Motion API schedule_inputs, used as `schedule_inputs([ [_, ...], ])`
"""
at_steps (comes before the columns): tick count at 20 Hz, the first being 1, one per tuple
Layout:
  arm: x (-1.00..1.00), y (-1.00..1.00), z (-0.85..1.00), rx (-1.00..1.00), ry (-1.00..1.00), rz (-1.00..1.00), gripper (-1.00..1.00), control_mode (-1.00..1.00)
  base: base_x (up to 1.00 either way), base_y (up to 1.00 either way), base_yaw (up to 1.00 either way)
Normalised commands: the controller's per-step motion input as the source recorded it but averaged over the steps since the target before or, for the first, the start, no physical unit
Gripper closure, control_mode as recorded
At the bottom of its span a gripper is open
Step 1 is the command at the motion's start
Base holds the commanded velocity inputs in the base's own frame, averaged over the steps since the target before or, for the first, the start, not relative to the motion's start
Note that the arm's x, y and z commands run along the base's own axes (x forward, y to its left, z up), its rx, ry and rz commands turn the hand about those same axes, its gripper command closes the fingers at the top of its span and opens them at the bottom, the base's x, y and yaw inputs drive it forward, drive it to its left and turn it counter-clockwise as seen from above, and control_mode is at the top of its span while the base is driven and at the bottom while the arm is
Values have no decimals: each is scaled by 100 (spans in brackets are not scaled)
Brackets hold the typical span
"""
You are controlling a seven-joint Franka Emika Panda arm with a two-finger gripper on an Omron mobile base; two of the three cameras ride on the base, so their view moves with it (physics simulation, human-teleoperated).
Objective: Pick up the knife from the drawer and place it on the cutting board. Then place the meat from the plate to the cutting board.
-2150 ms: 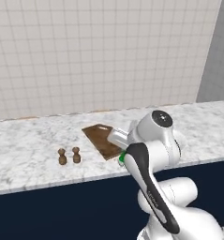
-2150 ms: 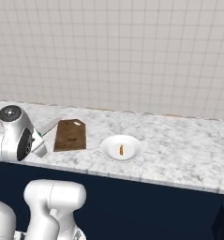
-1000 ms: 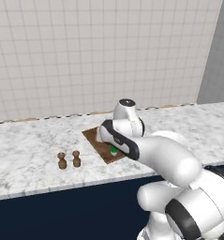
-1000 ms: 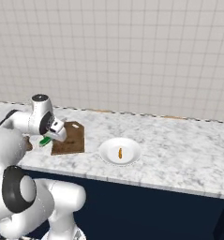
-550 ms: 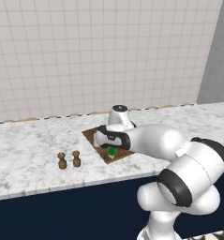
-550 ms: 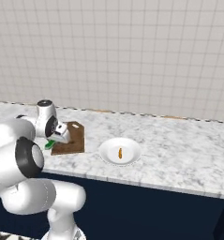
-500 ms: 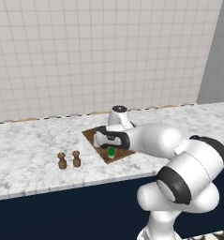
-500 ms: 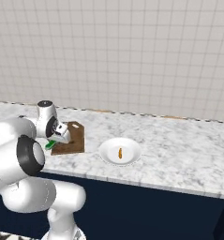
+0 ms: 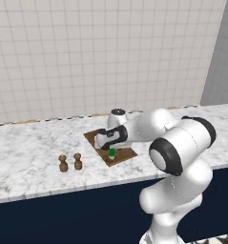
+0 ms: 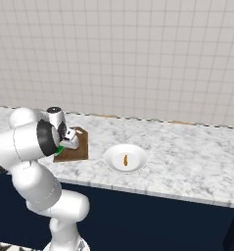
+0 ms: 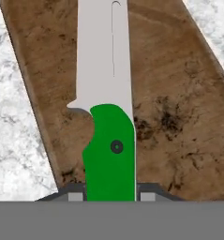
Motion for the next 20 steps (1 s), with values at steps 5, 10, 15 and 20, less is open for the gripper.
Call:
schedule_inputs([
  [5,26,0,-33,-5,2,0,100,-100,0,0,0],
  [10,13,0,-39,-6,1,0,-100,-100,0,0,0],
  [15,-2,0,-6,0,-1,2,-100,-100,0,0,0],
  [20,-30,-7,24,0,-12,8,-100,-100,0,0,0],
])
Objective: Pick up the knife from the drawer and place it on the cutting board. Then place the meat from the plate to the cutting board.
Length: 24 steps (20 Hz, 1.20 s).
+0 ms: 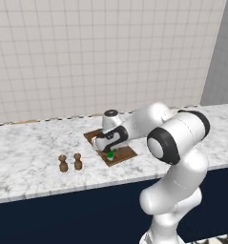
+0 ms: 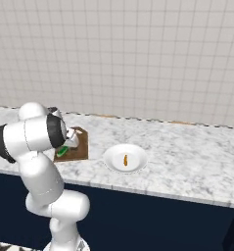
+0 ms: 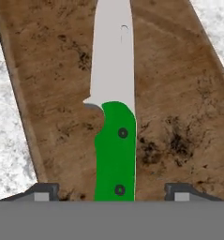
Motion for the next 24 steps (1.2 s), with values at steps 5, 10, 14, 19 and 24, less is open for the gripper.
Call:
schedule_inputs([
  [5,-31,-26,61,0,-13,9,-100,-100,0,0,0],
  [10,-39,-90,38,0,-4,6,-100,-100,0,0,0],
  [14,-26,-100,2,2,0,1,-100,-100,0,0,0],
  [19,-5,-100,9,2,0,0,-100,-100,0,0,0],
  [24,0,-96,24,0,7,0,-100,-100,0,0,0],
])
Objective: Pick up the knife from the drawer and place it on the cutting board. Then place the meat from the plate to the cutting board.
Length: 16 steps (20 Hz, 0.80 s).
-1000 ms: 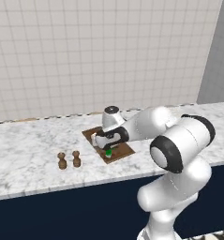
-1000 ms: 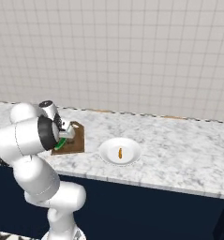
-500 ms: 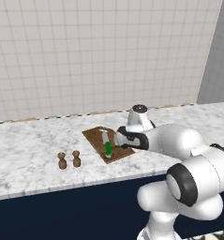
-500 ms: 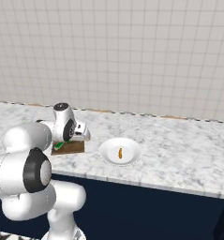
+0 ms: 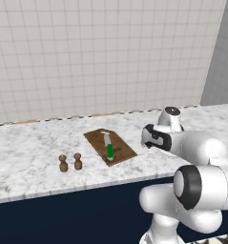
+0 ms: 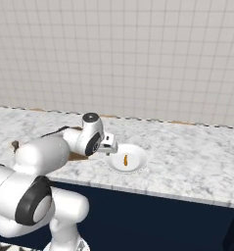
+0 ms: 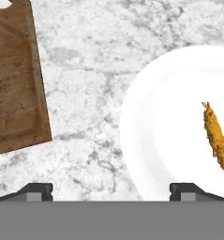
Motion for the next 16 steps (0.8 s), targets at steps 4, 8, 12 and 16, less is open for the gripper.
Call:
schedule_inputs([
  [4,0,-89,2,0,4,0,-100,-100,0,0,0],
  [8,0,-79,0,0,6,0,-100,-100,0,0,0],
  [12,4,-46,-15,0,7,0,-100,-100,0,0,0],
  [16,25,-6,-27,0,9,1,-100,-100,0,0,0],
])
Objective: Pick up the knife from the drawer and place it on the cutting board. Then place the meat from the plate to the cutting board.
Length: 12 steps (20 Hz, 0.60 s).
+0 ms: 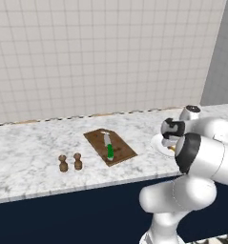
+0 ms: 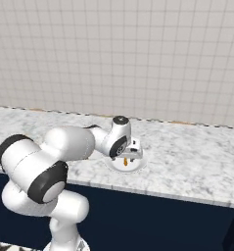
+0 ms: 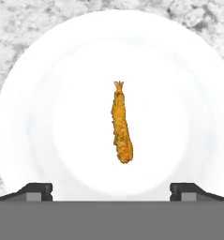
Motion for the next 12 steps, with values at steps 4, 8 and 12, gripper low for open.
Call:
schedule_inputs([
  [4,35,0,-25,0,10,2,-100,-100,0,0,0],
  [8,35,-8,-24,0,7,4,-100,-100,0,0,0],
  [12,23,-3,-31,0,3,4,-100,-100,0,0,0],
])
